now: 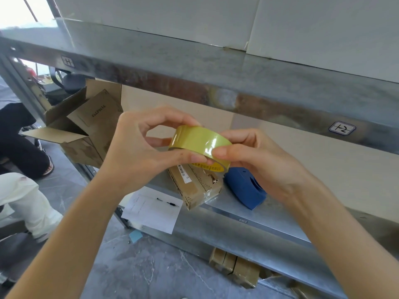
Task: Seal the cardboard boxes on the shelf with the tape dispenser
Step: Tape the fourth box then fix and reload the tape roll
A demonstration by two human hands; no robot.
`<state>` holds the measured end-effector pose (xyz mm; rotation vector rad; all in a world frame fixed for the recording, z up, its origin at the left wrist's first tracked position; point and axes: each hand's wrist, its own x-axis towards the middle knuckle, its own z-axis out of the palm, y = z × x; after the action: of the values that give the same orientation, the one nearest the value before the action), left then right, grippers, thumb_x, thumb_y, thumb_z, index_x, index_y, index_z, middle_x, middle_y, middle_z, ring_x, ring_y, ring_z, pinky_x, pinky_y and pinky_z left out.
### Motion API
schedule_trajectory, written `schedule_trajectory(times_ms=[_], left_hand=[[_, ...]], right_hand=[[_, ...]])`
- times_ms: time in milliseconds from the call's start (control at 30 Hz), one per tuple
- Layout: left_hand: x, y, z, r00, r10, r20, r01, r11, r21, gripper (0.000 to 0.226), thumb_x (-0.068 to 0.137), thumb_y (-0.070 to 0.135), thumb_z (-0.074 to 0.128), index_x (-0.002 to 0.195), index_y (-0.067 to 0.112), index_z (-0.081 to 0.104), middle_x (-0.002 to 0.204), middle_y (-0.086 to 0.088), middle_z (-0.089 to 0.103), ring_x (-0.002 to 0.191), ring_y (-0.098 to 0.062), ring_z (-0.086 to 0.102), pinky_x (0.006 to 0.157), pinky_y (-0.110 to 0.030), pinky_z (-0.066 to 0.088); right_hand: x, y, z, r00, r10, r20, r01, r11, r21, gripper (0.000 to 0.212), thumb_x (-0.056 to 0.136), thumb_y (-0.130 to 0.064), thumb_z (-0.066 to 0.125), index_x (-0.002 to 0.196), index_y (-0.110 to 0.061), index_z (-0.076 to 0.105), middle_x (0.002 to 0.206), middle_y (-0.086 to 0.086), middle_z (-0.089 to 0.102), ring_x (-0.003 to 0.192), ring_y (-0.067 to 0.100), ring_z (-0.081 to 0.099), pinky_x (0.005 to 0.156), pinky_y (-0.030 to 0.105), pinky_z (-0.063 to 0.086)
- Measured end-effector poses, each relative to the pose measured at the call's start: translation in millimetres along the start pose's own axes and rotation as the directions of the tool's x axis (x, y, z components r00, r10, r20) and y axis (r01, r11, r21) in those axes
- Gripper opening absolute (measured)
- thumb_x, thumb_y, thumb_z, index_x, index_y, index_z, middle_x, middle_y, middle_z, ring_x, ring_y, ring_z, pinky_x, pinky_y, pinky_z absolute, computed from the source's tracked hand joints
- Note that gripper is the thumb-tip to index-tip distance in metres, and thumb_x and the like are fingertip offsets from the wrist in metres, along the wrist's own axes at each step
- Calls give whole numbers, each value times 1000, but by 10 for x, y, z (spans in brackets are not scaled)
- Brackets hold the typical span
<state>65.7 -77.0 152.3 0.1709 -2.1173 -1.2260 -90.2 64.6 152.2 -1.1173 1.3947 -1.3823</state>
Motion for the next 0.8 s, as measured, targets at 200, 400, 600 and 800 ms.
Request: schedule_trajectory(times_ms=[200,400,600,800], left_hand=[[-23,-2,22,1000,5,6,-5,1000,-6,41,63,38,85,100,27,70,100,12,72,103,-13,66,73,-19,57],[-33,-33,46,1000,2,2,-2,1000,1,41,63,38,85,100,28,70,100,11,71,103,-16,66,73,-20,57],[-26,-68,53,1000,-2,13,2,1000,3,41,62,36,86,99,28,70,99,10,72,103,-18,66,73,-21,57],[-25,-102,27,998,-15,55,17,999,-34,40,63,35,84,101,30,71,101,12,72,103,-14,67,75,-21,58]], right_hand=[[-13,64,12,1000,-4,-8,5,998,65,25,67,-28,73,87,-14,80,83,6,75,78,15,69,78,26,55],[0,119,23,999,7,-35,-5,999,54,25,65,-32,74,82,-15,80,79,4,74,75,15,67,76,27,54],[20,158,-6,999,-11,-43,13,999,47,25,65,-31,75,83,-15,80,80,5,74,75,15,68,75,25,54],[-15,132,-98,999,-6,37,7,1000,-29,16,82,-20,71,94,-13,80,93,6,77,89,17,71,89,28,55]])
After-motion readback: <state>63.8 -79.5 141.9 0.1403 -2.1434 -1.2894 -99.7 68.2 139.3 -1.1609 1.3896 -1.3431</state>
